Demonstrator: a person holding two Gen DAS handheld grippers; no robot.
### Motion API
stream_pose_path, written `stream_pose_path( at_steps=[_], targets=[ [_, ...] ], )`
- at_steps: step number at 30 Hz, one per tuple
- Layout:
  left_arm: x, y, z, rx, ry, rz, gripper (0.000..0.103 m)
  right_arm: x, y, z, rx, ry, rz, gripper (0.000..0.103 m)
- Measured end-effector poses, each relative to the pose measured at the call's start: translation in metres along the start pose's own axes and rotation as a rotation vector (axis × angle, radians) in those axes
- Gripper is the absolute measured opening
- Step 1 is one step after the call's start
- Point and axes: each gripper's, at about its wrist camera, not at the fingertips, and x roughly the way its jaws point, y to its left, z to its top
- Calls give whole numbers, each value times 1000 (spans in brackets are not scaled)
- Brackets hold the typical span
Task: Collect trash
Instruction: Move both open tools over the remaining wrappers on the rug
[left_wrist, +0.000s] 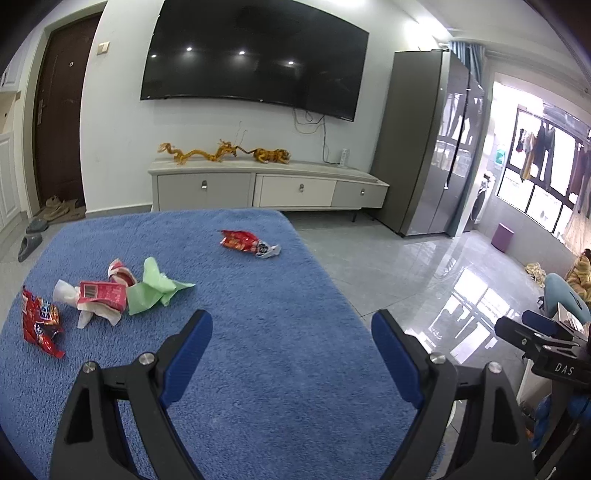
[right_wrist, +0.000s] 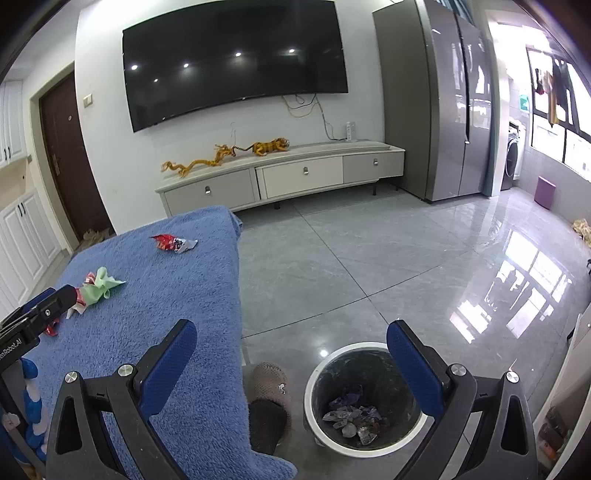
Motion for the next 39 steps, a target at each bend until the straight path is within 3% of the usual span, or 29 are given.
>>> stream_pose_path(
  at_steps=[15,39],
  targets=[
    [5,52,-3,-62,26,29,88,26,46,10,-75,67,57,103],
    [-18,197,-1,-214,-38,299,88,81,140,39,-294,120,226,103]
  ],
)
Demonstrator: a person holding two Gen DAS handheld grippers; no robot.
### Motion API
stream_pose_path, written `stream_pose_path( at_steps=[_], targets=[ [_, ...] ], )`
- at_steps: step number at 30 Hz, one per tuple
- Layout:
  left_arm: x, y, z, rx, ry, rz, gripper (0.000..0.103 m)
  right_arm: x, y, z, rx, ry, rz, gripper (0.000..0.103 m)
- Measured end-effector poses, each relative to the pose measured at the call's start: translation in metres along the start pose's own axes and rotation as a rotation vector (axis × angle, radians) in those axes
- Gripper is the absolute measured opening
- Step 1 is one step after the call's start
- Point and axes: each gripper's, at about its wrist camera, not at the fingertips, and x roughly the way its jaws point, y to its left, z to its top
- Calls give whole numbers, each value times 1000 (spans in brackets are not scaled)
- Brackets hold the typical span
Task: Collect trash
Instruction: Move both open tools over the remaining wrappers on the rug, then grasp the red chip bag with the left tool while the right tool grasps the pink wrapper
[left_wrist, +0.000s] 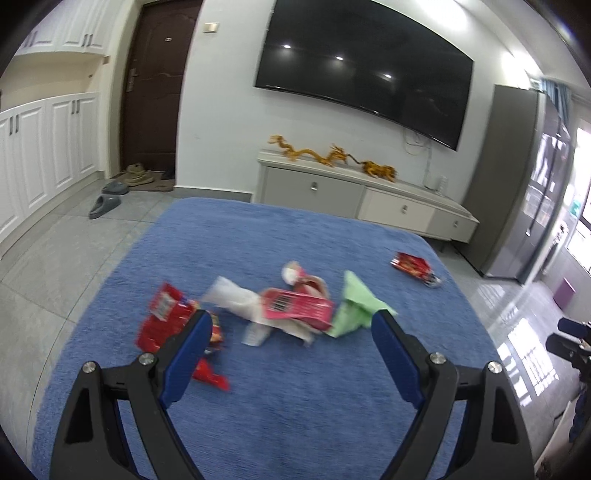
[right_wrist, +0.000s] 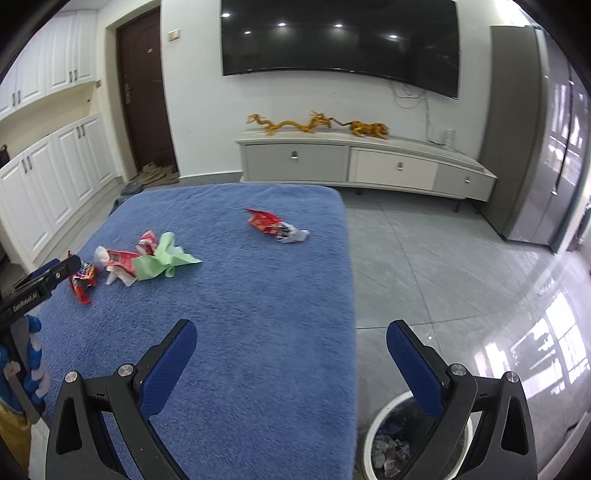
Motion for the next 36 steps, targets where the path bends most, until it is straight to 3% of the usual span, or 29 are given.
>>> stream_pose_path(
  at_steps=[11,18,22,36],
  targets=[
    [7,64,9,-45,-24,92,88,31,50,22,-126,21,141,99],
    [19,86,10,-41,3,83,88,52,98,36,-251,42,259,87],
    [29,93,9,-38,26,61,88,67,126,42,-319,60,327,75],
    [59,105,4,-40,50,6,88,123,192,63,-473,91,482,70]
  ],
)
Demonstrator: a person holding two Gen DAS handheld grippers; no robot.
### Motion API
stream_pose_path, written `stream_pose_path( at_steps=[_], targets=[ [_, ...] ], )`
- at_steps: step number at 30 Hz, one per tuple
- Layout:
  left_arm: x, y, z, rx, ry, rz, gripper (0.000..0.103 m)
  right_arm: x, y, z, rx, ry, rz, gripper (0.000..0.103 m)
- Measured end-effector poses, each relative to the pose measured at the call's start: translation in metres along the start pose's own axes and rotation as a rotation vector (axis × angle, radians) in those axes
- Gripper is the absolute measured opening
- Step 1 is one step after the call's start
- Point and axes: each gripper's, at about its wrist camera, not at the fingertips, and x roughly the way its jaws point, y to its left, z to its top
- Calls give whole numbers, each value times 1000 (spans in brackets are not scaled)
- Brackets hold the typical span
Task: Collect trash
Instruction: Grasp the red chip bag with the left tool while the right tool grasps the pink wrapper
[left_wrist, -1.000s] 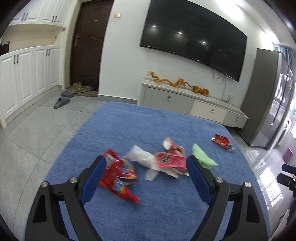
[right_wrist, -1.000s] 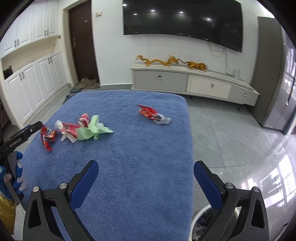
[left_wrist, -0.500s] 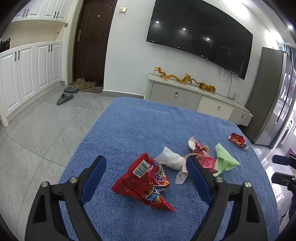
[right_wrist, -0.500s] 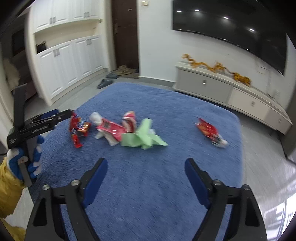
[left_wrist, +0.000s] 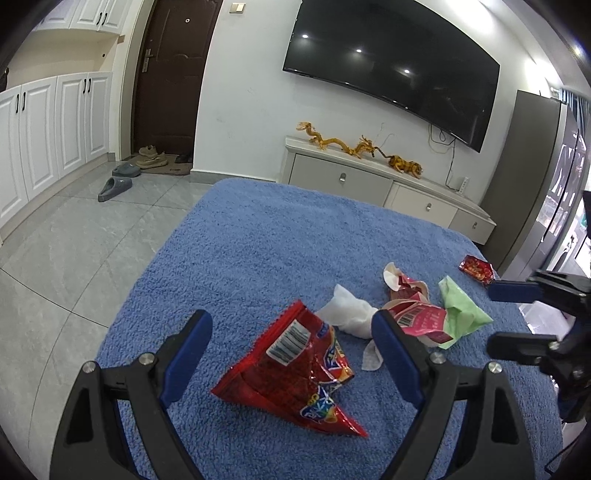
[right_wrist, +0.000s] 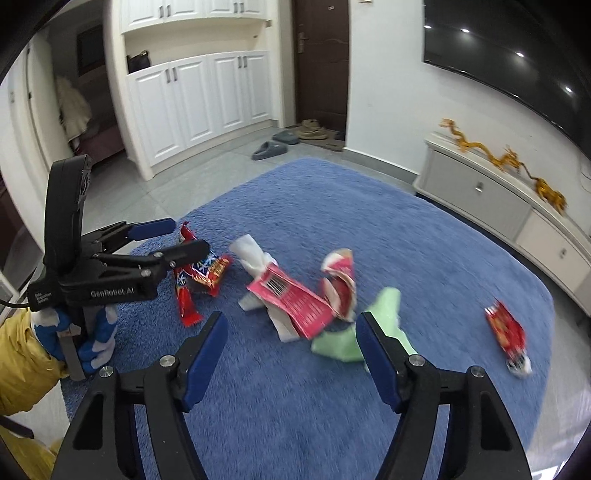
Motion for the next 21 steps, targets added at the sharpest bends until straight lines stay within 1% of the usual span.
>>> stream_pose_path(
  at_steps=[9,12,16,21],
  targets=[
    [13,13,-1,-49,43,-62,88,46,5,13,-91,43,63,68],
    [17,14,-1,-60,58,-76,87,57,1,13,-99,58,69,63],
    [18,17,-2,-74,64,-87,87,67,-1,10,-100,68,82,56],
    [18,15,-1,-53,63,-94,87,65,0,4,-104,66,83,53]
  ],
)
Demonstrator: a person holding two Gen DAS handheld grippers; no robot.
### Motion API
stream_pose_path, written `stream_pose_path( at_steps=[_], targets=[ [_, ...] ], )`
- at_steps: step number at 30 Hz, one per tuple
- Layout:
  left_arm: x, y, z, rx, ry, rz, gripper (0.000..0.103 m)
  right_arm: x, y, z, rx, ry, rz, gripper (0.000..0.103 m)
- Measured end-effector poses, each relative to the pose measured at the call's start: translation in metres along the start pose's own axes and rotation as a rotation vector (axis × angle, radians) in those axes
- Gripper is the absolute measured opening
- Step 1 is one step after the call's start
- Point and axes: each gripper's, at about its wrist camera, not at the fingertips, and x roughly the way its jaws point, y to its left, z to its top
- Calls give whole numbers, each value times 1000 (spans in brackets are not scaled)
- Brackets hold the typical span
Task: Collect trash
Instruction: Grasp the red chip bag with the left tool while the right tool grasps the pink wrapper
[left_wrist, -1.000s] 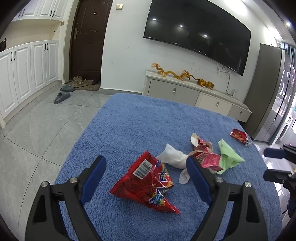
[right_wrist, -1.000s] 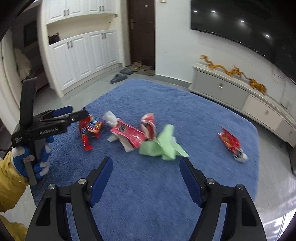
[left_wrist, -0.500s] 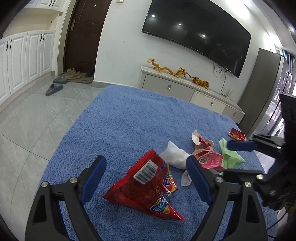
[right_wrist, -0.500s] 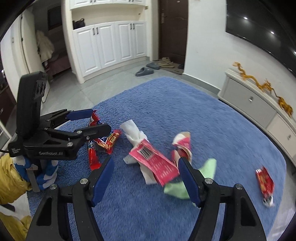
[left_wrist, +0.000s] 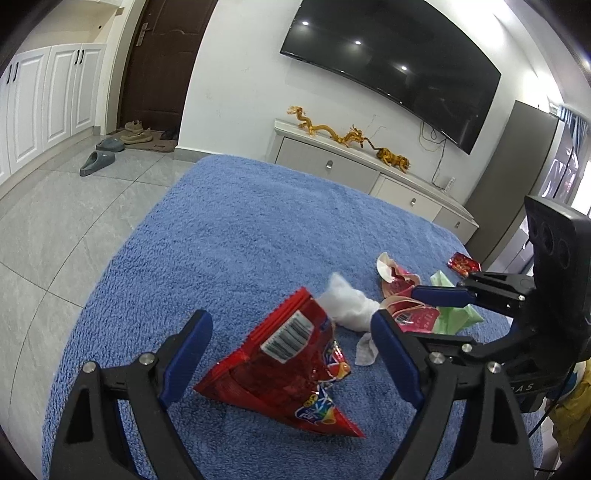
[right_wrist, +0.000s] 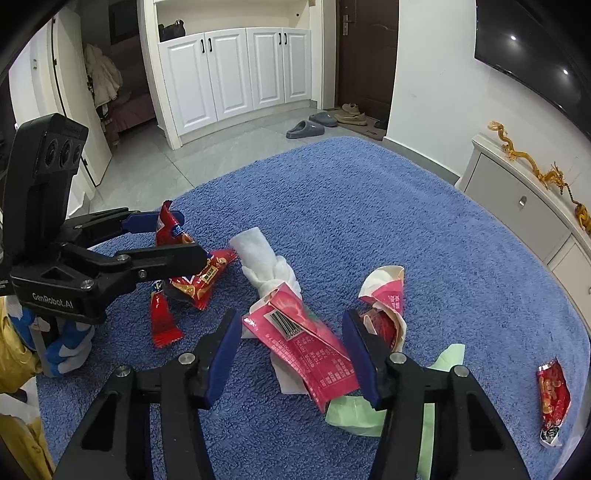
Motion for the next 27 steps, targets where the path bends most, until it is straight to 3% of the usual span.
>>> stream_pose_path(
  at_steps=[16,17,20,27],
  targets=[
    [-6,-16,-10,54,35,19,87,1,10,-10,-69,36,-45,53],
    [-6,-15,-10,52,38,19,84,2,9,-10,-69,38,-53,50],
    [-3,-15,-13,55,70,8,60,2,3,-12,-49,33,-74,37],
    [-9,-23,-20,75,88,6,33,-24,1,-18,35,-45,-51,33]
  ],
)
